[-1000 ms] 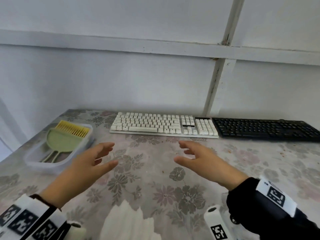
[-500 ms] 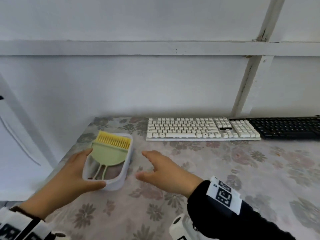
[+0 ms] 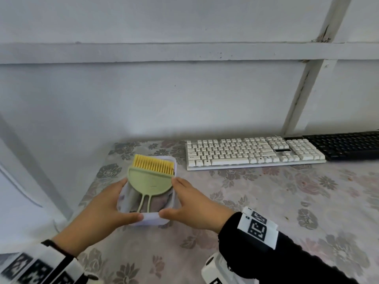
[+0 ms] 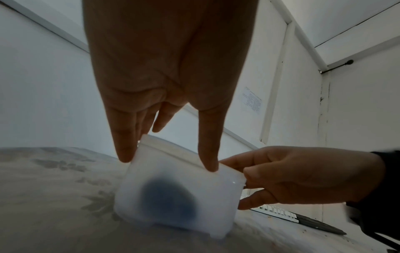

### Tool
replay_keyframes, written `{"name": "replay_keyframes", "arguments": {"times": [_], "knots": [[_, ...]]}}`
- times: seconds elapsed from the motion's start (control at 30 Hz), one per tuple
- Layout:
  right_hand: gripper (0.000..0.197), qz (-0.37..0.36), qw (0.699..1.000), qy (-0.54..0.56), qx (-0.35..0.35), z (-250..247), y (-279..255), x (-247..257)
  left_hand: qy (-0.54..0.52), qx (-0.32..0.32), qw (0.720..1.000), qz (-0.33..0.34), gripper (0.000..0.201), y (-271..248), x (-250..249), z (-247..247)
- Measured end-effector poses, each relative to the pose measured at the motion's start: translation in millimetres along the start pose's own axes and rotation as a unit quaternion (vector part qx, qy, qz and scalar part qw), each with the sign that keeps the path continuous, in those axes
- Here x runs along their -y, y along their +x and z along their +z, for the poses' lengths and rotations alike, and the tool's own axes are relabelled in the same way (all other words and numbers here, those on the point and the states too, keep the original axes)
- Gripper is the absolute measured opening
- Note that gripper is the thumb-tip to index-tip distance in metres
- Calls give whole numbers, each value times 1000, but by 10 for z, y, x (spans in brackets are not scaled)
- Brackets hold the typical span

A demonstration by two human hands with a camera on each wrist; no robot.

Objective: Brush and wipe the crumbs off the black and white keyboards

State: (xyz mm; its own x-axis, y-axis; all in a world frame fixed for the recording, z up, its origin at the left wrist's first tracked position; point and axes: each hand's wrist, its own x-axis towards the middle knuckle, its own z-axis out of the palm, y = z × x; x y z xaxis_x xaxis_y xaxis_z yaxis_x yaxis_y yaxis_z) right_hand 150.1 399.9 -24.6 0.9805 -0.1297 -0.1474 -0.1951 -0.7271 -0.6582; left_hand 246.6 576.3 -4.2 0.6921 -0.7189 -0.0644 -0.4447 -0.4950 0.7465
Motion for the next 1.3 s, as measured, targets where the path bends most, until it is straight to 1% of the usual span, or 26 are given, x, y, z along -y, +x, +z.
{"name": "replay_keyframes", "arguments": {"times": [0.07, 0.13, 0.23, 0.3, 0.43, 0.53, 0.6, 0.77, 0.9, 1.1, 1.23, 1.3], "knots": [[73, 5, 1000, -10, -6, -44, 117, -28, 13, -12, 1000, 8, 69, 160, 44, 22], [68, 9, 1000, -19, -11, -88, 240, -61, 20, -26, 999, 8, 66, 290, 72, 24], [66, 12, 999, -34, -15, -182, 398, -100, 16, -28, 999, 20, 56, 488, 85, 13], [64, 21, 999, -39, -15, -237, 507, -118, 16, -29, 999, 27, 53, 622, 78, 6], [54, 38, 998, -39, -30, -295, 742, -166, 23, -42, 999, 19, 42, 861, 79, 5], [49, 54, 997, -46, -32, -352, 878, -176, 36, -40, 999, -1, 58, 999, 53, -20], [46, 59, 996, -56, -34, -398, 960, -184, 46, -37, 998, -1, 60, 1086, 41, -34], [41, 72, 994, -72, -36, -461, 1110, -208, 52, -41, 998, -21, 61, 1231, 35, -47], [33, 71, 994, -68, -53, -456, 1188, -235, 49, -47, 997, -27, 60, 1315, 64, -46], [36, 61, 993, -88, -52, -472, 1218, -278, 50, -52, 997, -37, 66, 1402, 153, -42], [39, 51, 995, -82, -37, -532, 1113, -286, 54, -55, 997, -19, 64, 1378, 124, -26], [38, 42, 997, -53, -43, -590, 990, -286, 63, -58, 996, 9, 60, 1364, 131, -6]]}}
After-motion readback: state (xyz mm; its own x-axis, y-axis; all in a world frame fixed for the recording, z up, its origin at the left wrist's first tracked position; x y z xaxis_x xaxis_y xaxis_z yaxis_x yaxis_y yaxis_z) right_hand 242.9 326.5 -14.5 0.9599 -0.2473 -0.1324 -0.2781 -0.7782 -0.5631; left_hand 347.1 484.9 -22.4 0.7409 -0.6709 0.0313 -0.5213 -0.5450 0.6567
